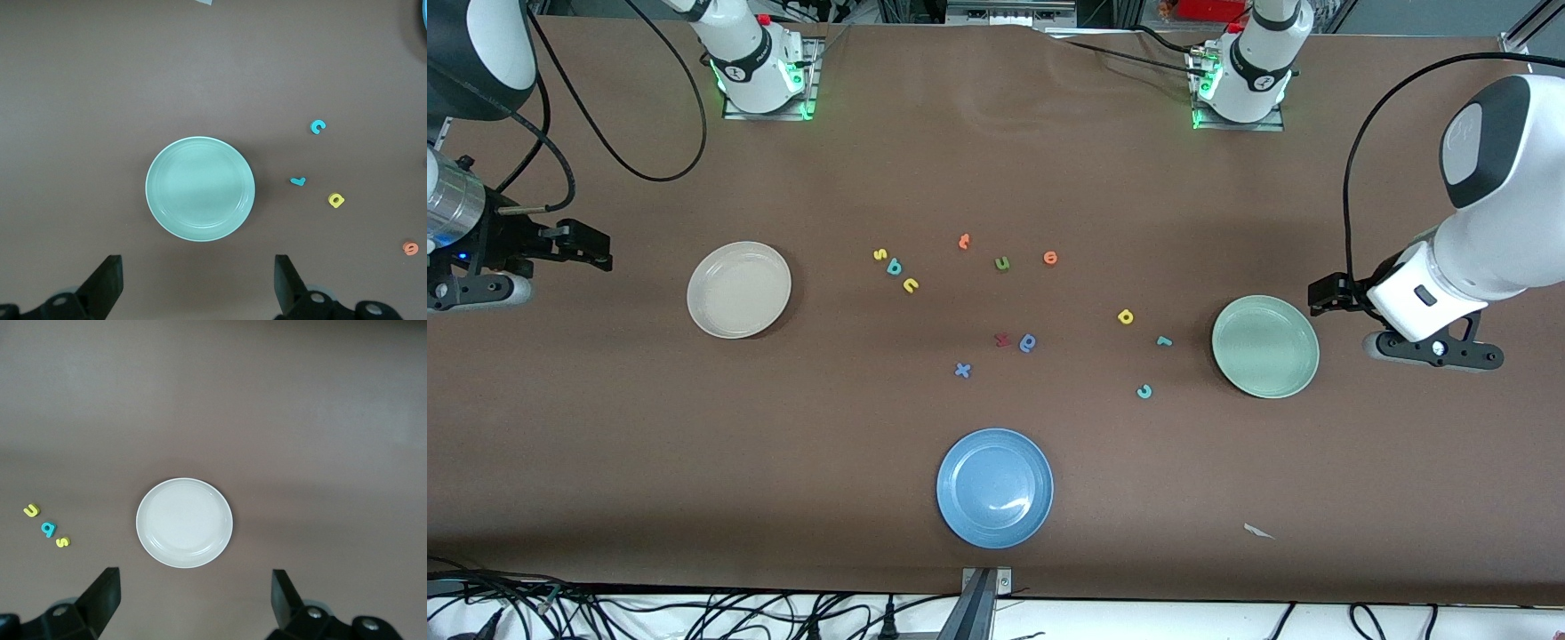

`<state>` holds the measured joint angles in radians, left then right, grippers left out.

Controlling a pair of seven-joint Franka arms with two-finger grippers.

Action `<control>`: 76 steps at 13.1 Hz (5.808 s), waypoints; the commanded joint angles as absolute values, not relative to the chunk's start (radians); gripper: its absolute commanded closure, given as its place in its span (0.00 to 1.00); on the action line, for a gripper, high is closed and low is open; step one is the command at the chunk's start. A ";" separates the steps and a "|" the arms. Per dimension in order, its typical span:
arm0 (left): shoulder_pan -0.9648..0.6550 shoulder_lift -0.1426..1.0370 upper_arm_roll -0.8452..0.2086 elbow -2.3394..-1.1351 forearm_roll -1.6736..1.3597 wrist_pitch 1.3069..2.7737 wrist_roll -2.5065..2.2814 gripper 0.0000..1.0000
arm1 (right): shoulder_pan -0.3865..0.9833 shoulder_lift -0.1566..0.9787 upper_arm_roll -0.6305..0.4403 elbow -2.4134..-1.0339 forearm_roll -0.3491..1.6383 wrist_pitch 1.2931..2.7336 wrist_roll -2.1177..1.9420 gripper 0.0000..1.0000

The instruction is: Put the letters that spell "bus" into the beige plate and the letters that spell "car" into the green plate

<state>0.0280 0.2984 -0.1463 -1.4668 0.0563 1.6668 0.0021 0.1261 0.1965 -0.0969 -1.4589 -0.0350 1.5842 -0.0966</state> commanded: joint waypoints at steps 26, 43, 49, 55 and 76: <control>-0.189 0.512 -0.176 -1.816 -0.098 2.222 -0.567 0.00 | 0.121 0.183 -0.094 -1.482 -0.018 1.582 -0.097 0.00; -0.275 0.626 -0.176 -1.855 -0.097 2.279 -0.701 0.35 | 0.133 0.212 -0.087 -1.483 0.077 1.477 -0.106 0.00; -0.278 0.626 -0.176 -1.855 -0.086 2.279 -0.713 0.62 | 0.173 0.252 -0.017 -1.592 0.100 1.641 -0.045 0.00; -0.265 0.606 -0.176 -1.838 -0.086 2.264 -0.696 0.84 | 0.175 0.265 0.116 -1.761 0.086 1.888 0.053 0.00; 0.048 0.555 -0.167 -1.779 0.015 1.987 -0.227 0.00 | 0.181 0.321 0.348 -2.256 -0.061 2.517 0.351 0.00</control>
<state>0.0428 0.5600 -0.1605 -1.7892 -0.0040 1.9860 -0.2398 0.1855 0.3068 0.3321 -2.2178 -0.0325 2.4531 0.3026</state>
